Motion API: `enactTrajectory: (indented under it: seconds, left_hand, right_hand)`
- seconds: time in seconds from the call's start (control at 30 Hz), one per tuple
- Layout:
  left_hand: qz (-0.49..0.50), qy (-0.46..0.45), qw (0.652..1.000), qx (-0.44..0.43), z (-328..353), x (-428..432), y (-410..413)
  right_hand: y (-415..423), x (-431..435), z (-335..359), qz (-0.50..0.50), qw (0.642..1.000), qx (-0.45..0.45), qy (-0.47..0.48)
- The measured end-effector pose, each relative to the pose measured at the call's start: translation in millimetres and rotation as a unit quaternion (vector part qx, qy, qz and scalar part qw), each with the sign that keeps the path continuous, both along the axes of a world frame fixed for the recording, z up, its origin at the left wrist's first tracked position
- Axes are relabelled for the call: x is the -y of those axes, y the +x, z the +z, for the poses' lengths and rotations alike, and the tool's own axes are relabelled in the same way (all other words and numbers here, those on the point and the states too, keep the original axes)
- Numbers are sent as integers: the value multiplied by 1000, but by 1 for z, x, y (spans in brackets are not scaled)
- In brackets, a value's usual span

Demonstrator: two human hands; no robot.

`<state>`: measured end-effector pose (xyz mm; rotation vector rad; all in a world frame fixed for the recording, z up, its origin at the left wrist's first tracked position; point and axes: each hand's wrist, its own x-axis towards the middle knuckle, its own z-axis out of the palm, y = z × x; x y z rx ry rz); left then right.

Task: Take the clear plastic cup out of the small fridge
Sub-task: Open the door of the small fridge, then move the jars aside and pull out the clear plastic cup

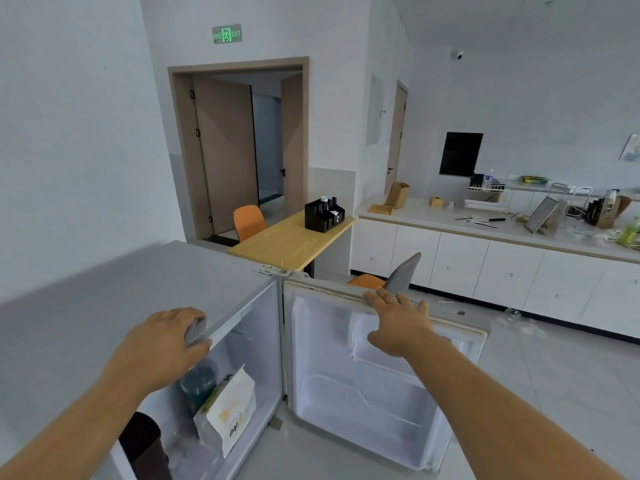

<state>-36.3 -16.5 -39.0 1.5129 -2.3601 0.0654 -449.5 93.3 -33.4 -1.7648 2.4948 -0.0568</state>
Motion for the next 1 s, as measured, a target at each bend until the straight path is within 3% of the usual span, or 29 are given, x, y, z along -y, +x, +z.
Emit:
enactTrajectory:
  seconds: [0.17,0.27,0.37,0.57,0.73,0.87,1.0]
  left_hand:
    - [11,2,1000,-2,4,-21,-4]
    - [-15,-64,997,-47,-7,-55,-14]
    - [-55,-86,993,-61,-43,-94,-31]
    - [87,97,978,-162,-136,-88,-46]
    - [183,163,940,-237,-197,-36,-46]
    - [263,205,887,-320,-232,6,-49]
    - [296,242,858,-344,-258,23,-50]
  right_hand:
    - [4,-5,-3,14,999,-40,-9]
    - [28,-9,-13,65,990,-60,-112]
    - [72,-5,-40,155,969,26,-190]
    - [169,45,-113,142,960,242,-10]
    - [221,115,-165,89,947,301,66]
    - [246,163,-197,49,933,340,104]
    - [254,184,-222,24,910,378,168]
